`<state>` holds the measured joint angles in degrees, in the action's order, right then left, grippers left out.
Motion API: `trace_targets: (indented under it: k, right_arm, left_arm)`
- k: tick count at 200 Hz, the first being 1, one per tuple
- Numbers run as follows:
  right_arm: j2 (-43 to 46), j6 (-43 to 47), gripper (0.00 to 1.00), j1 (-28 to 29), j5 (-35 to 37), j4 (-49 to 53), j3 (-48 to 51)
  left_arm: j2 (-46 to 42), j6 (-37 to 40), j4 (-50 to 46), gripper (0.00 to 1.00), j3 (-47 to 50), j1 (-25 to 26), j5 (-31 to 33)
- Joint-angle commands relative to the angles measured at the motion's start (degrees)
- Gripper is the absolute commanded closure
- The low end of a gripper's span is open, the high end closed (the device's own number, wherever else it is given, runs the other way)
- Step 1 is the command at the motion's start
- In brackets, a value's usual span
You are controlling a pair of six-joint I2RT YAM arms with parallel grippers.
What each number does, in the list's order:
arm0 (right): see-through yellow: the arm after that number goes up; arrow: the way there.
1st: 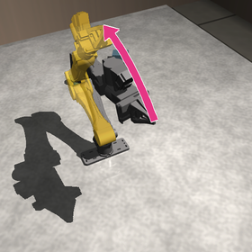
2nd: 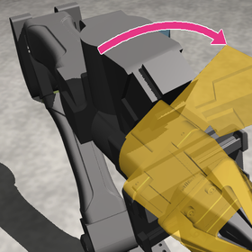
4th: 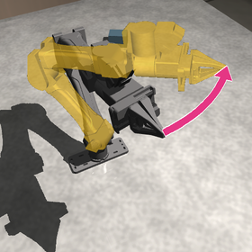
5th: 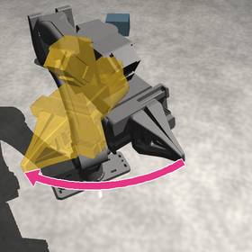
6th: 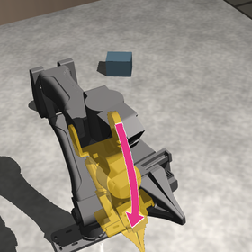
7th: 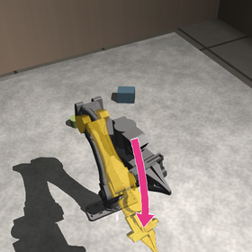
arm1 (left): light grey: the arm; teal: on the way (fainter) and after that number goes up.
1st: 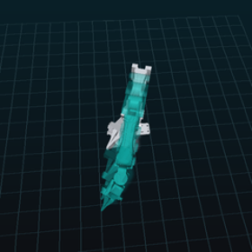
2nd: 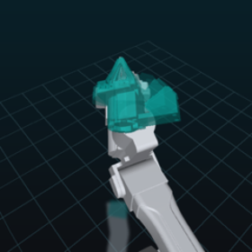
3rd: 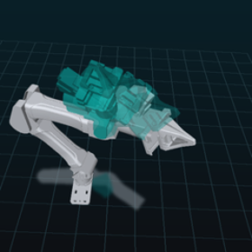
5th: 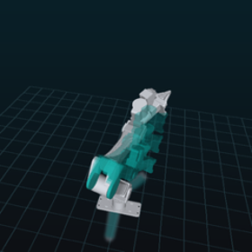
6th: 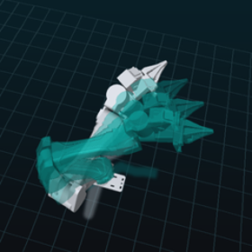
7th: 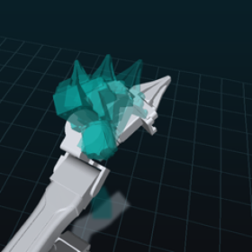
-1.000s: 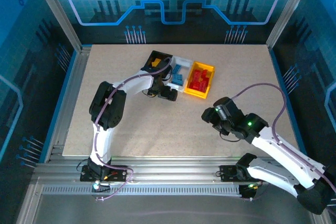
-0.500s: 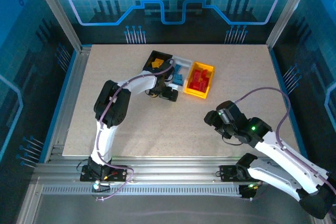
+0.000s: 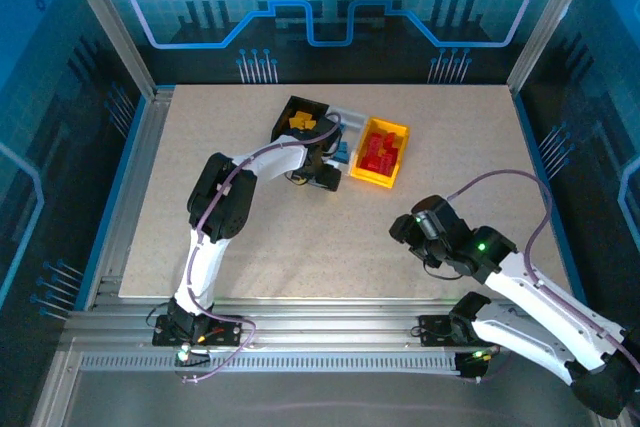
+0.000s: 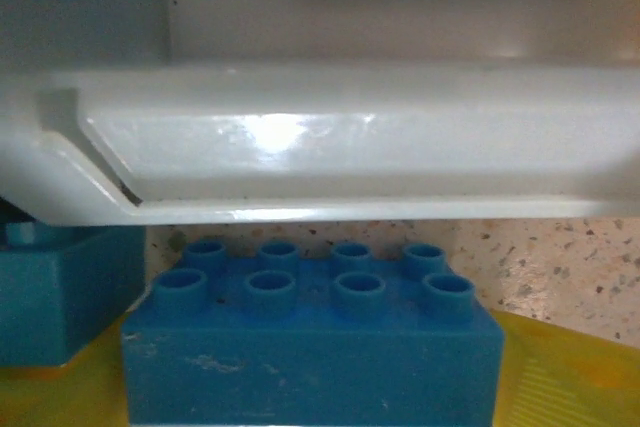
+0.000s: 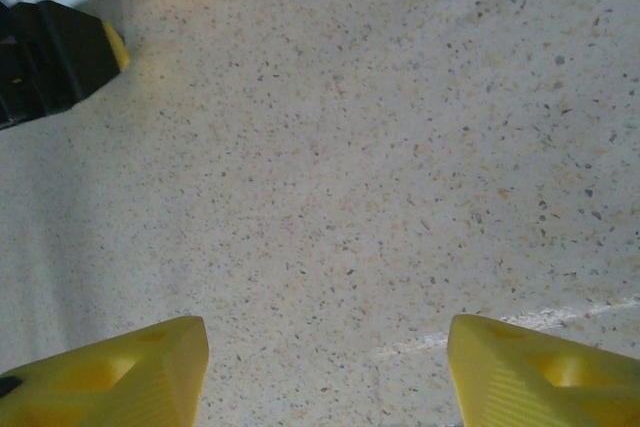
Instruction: Sort the legos into containers by color
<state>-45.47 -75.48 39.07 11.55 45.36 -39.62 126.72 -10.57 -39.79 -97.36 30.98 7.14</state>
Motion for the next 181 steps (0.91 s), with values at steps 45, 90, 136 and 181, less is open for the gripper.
trace_targets:
  k: [45, 90, 136, 181]
  right_arm:
    - [2.3, -1.1, 0.35, 1.0, 0.9, -1.0, 2.8]
    - [2.3, -0.8, 0.35, 1.0, 1.3, -2.6, 4.3]
    - [1.4, -1.3, 0.35, 0.9, 0.8, -6.1, 7.0]
    - [0.9, -0.9, 0.35, 0.9, 0.8, -5.9, 7.4]
  left_arm:
    - [0.4, -1.1, -1.1, 0.31, -0.9, 0.2, 0.8]
    - [-5.8, -1.8, 0.6, 0.33, 5.9, 0.2, -4.5]
    - [-13.5, -4.8, 0.8, 0.33, 10.8, 0.0, -8.8]
    - [-12.5, -6.1, -1.5, 0.33, 2.5, -0.9, -10.3]
